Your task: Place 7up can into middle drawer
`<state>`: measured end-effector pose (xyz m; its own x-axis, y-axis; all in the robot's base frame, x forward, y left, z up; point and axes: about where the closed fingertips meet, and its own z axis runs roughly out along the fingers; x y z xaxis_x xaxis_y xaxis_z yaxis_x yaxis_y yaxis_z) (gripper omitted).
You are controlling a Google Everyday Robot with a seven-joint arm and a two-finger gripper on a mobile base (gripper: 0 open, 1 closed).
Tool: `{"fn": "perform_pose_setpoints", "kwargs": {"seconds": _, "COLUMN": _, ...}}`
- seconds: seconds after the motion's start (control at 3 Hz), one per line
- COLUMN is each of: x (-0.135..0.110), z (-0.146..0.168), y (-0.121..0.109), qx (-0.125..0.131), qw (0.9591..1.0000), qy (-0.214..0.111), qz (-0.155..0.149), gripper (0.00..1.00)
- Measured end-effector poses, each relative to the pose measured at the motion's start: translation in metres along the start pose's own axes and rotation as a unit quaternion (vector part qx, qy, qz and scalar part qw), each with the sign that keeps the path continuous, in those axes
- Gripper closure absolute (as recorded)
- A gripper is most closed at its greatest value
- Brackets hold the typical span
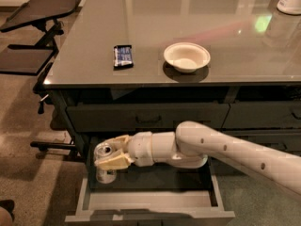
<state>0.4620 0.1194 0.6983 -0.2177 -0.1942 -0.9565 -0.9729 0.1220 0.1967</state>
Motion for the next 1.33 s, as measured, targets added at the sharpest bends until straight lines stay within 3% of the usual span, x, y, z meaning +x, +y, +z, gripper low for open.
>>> {"fn": "perform_pose_setpoints", "kwargs": {"seconds": 0.33, "x": 0.005, "z": 0.001, "y": -0.02, "qx": 0.04, "qw": 0.9992, "qy": 0.005, "qz": 0.002, "gripper": 1.0}}
{"fn": "perform_pose_setpoints", "kwargs": {"seconds": 1.0, "x": 0.006, "z": 0.004, "y": -0.02, "qx": 0.038, "qw": 0.9992, "qy": 0.002, "qz": -0.009, "gripper": 1.0}}
{"fn": "perform_pose_setpoints", "kwargs": {"seconds": 1.33, "x": 0.029, "z": 0.005, "y": -0.04, "qx": 0.029, "qw": 0.9992, "qy": -0.008, "qz": -0.025, "gripper": 1.0}}
